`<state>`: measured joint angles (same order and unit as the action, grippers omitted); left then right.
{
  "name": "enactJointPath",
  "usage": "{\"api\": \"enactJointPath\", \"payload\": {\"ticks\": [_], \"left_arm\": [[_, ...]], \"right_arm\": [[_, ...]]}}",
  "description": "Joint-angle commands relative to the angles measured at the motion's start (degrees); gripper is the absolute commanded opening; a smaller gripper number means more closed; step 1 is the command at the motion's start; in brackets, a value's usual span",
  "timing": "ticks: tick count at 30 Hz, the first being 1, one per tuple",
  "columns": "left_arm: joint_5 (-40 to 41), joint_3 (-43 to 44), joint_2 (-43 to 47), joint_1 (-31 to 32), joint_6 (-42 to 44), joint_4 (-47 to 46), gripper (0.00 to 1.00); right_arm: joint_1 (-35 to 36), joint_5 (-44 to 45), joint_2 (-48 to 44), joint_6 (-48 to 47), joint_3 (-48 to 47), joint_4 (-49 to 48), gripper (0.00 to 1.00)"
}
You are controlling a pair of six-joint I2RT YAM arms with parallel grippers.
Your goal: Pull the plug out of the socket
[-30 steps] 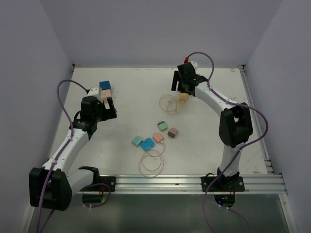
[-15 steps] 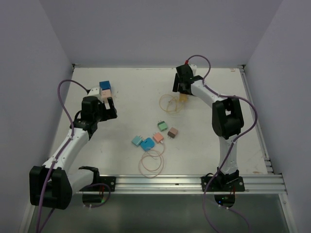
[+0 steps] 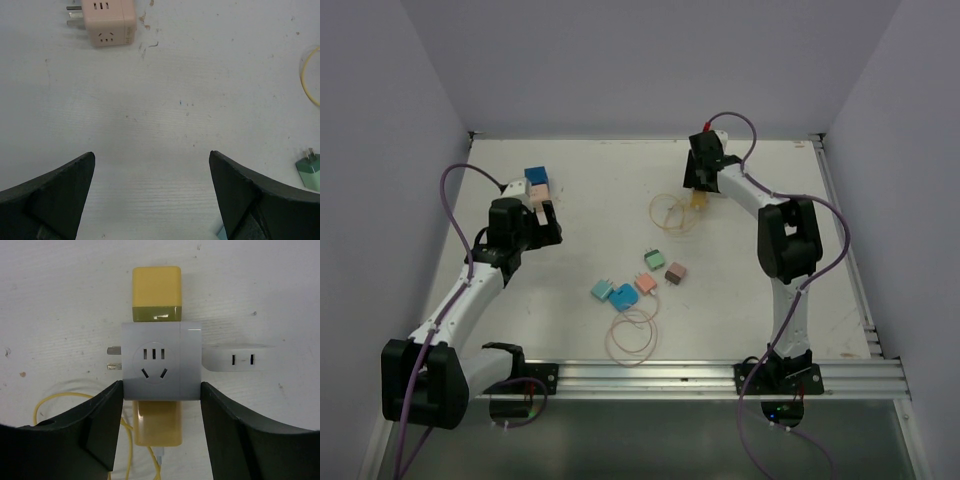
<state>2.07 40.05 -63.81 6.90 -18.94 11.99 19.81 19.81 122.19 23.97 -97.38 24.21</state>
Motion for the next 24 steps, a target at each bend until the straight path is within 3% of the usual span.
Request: {"api": "enactJointPath", "payload": {"ticks": [1, 18, 23, 24], "left_arm": [[-0.7, 1.5, -0.2, 0.2, -0.3, -2.4, 1.0], [-1.2, 1.6, -0.3, 0.2, -0.4, -2.6, 1.0], [-1.2, 1.5, -0.3, 0.2, -0.4, -2.6, 1.0], [-1.2, 1.5, -0.3, 0.2, -0.5, -2.6, 1.0]], "right_arm": [[-0.2, -2.0, 0.7, -2.5, -1.1, -2.2, 0.59], [-0.2, -4.8, 2.1, -5.4, -2.0, -2.0, 0.72], [-0.2, -4.3, 2.1, -6.0, -1.8, -2.6, 0.64], [-0.2, -4.3, 2.1, -6.5, -1.9, -2.6, 0.58]]}}
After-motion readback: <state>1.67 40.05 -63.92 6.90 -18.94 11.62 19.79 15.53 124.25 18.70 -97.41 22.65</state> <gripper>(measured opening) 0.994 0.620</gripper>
